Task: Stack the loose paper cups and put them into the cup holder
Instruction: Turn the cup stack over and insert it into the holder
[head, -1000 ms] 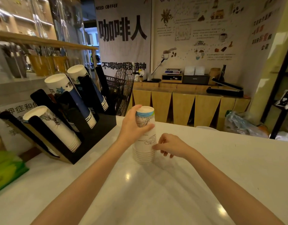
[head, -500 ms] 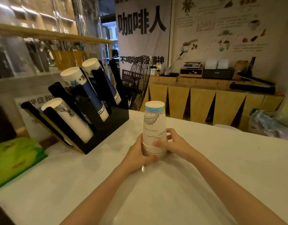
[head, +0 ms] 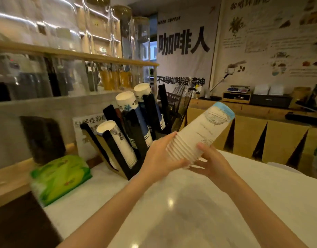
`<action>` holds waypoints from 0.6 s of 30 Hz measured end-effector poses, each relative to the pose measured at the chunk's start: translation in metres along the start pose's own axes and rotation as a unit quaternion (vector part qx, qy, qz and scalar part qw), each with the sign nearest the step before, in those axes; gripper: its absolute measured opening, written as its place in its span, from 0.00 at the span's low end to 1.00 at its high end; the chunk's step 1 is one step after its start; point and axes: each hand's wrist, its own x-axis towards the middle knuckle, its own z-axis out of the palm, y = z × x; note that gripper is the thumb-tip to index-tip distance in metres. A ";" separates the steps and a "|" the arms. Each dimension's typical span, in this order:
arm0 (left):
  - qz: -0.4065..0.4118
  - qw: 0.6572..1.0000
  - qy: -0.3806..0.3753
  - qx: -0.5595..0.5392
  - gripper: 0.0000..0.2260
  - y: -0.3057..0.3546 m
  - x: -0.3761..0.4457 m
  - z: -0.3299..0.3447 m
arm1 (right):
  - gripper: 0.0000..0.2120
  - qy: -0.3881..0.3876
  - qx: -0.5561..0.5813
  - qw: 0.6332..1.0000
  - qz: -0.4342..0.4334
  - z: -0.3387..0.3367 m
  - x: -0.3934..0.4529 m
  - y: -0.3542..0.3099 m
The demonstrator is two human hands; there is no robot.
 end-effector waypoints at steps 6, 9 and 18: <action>0.046 0.997 0.031 0.055 0.37 -0.008 0.007 -0.096 | 0.31 -0.035 0.080 0.994 -0.071 0.085 0.012 -0.022; 0.073 0.996 0.043 0.041 0.37 -0.012 0.011 -0.136 | 0.33 -0.042 0.095 0.990 -0.099 0.123 0.021 -0.029; 0.090 0.994 0.067 0.008 0.38 -0.055 0.019 -0.204 | 0.21 -0.038 0.143 0.980 -0.136 0.207 0.048 -0.021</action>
